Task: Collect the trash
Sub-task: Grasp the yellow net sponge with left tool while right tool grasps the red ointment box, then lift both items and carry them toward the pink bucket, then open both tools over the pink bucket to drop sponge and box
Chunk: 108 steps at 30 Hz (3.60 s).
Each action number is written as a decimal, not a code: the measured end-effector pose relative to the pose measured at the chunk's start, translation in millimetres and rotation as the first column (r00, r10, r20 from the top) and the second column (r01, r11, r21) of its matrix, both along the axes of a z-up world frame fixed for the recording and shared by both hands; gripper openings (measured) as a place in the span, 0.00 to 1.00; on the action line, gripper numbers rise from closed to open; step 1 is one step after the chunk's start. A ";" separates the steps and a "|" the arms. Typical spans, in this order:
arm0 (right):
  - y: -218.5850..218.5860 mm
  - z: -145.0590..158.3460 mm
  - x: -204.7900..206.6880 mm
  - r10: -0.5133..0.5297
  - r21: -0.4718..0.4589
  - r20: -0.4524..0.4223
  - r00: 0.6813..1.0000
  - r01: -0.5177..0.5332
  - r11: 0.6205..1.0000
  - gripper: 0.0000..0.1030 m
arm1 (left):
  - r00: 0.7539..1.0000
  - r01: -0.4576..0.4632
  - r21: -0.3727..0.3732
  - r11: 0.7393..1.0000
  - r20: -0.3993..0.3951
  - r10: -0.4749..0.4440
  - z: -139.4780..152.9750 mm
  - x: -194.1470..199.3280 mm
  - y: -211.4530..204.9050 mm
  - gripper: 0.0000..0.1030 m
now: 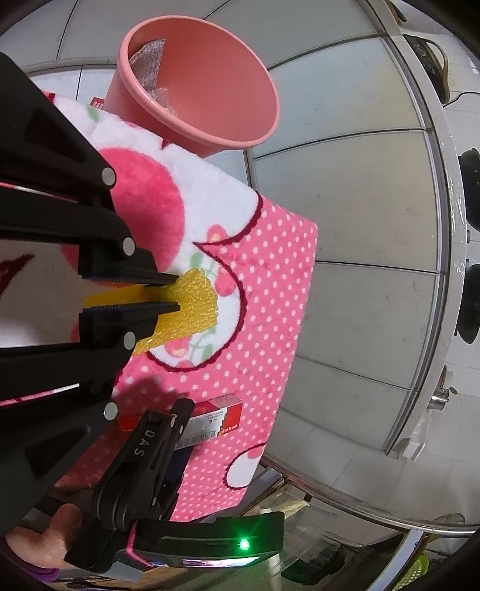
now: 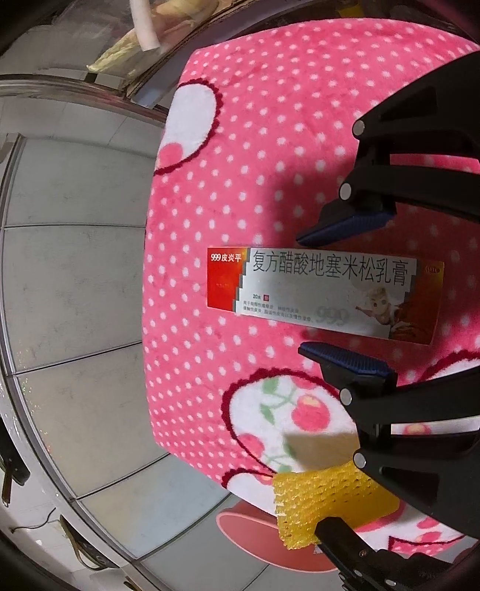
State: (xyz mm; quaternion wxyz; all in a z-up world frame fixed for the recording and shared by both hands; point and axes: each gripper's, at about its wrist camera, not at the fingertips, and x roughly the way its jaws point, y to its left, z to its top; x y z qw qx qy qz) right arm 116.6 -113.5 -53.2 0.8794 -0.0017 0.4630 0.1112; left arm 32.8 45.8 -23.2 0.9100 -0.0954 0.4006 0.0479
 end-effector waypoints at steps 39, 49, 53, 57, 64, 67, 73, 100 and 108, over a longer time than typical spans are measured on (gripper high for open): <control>14.3 5.8 -79.1 0.157 0.023 -0.058 0.986 -0.155 0.988 0.42 | 1.000 0.002 -0.040 0.999 0.029 -0.001 -3.4 -41.9 27.1 0.08; 27.6 8.1 -71.6 0.187 -0.026 -0.068 0.980 -0.189 0.982 0.42 | 1.000 0.008 -0.053 0.999 0.021 -0.007 -8.2 -44.3 32.2 0.08; 32.3 6.6 -68.6 0.203 -0.031 -0.064 0.977 -0.205 0.978 0.42 | 1.000 0.010 -0.050 0.999 0.016 -0.009 -9.3 -45.9 33.3 0.08; 38.8 8.6 -66.5 0.231 -0.016 -0.051 0.972 -0.232 0.973 0.41 | 1.000 -0.001 -0.044 0.999 0.026 0.002 -6.6 -49.7 38.6 0.08; 62.3 32.9 -60.4 0.277 0.049 0.019 0.961 -0.278 0.959 0.40 | 0.996 -0.048 -0.044 0.998 0.072 0.051 8.7 -56.8 61.7 0.08; 78.6 48.2 -59.8 0.307 0.055 0.066 0.950 -0.310 0.949 0.40 | 0.992 -0.078 -0.042 0.996 0.100 0.082 18.1 -58.9 76.2 0.08; 114.5 72.3 -56.9 0.366 0.081 0.124 0.922 -0.377 0.923 0.40 | 0.976 -0.144 -0.050 0.988 0.155 0.150 36.8 -62.4 108.2 0.08; 275.8 63.3 -21.2 0.522 0.190 0.088 0.848 -0.529 0.827 0.40 | 0.904 -0.398 -0.011 0.917 0.168 0.394 22.0 -59.6 228.8 0.08; 300.8 25.1 -24.9 0.544 0.173 0.011 0.839 -0.537 0.825 0.40 | 0.909 -0.409 -0.005 0.913 0.093 0.407 -10.6 -59.4 244.6 0.08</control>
